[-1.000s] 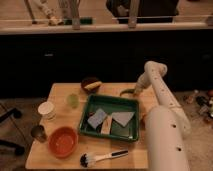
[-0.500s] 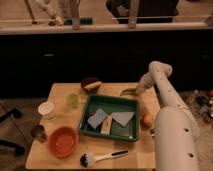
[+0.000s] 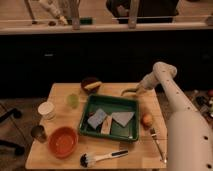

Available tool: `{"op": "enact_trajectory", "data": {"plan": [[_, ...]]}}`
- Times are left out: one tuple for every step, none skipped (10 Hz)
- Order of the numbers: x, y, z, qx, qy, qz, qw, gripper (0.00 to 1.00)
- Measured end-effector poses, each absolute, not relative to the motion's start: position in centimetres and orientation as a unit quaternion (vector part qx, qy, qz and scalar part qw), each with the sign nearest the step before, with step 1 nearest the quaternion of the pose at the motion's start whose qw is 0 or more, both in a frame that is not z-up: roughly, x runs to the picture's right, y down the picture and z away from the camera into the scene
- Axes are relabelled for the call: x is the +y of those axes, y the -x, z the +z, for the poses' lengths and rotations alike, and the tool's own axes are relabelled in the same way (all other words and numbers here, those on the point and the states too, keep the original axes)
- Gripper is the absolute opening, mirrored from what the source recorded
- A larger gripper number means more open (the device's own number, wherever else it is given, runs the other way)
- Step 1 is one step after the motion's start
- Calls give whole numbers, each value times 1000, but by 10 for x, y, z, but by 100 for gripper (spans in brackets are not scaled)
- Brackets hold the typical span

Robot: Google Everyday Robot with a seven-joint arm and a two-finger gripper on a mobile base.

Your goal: Place pepper in red bowl

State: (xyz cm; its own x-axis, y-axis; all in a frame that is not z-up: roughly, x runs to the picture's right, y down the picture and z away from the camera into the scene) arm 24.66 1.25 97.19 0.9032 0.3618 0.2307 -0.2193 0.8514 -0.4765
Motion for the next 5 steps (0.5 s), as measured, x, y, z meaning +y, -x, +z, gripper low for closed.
{"op": "enact_trajectory", "data": {"plan": [[10,-244,967,-164,220,149,950,0],[8,-241,962,-172,213,145,951,0],[5,-240,957,-179,208,142,951,0],[4,-237,950,-189,202,137,951,0],[3,-234,946,-196,199,133,951,0]]}}
